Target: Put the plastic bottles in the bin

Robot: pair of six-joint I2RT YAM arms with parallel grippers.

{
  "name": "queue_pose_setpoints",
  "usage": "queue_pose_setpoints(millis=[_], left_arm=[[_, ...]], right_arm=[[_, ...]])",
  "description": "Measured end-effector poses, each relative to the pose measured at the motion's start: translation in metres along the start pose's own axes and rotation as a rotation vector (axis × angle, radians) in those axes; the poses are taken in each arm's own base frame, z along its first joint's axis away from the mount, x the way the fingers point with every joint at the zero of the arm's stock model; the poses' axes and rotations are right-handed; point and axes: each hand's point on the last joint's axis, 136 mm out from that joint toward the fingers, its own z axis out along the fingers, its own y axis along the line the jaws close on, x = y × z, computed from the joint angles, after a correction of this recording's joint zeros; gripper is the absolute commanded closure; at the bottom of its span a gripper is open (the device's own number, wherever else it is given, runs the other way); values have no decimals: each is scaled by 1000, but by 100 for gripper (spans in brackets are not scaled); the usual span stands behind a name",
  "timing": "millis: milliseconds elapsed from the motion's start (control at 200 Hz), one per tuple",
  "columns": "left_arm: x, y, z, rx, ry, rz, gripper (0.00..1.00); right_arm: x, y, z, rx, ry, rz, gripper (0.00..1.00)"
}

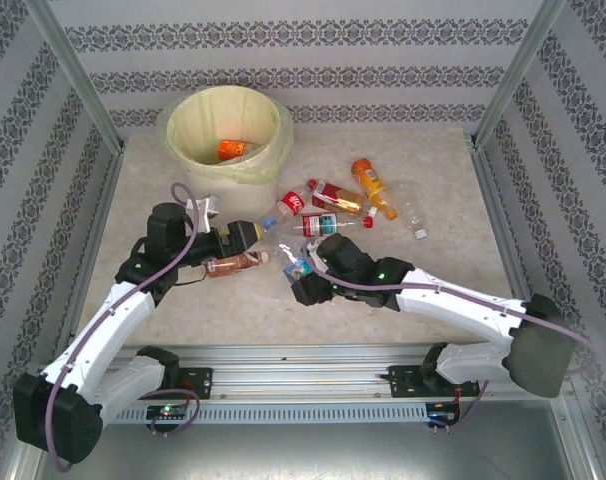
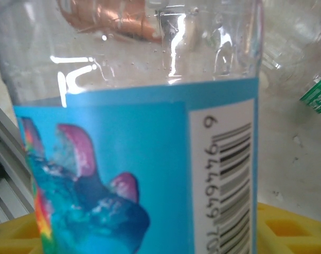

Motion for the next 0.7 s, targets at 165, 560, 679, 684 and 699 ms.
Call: queue_pose_setpoints(millis=[165,560,679,684,699], left_arm=[[2,-12,19,52,30,7,2],[-24,-50,41,192,-37,25,15],[-32,-58,40,219,-59,16,26],[-33,-58,40,221,-61,16,26],[-34,-60,40,224,-64,13,28]], right_arm=[[-21,14,-20,-53,-74,3,37],[-32,26,-41,-117,-118,1,37],[-33,28,-44,-123,-127,-1,37],[-33,28,-44,-123,-127,-1,37],[-34,28,-45,-123,-128,-1,37]])
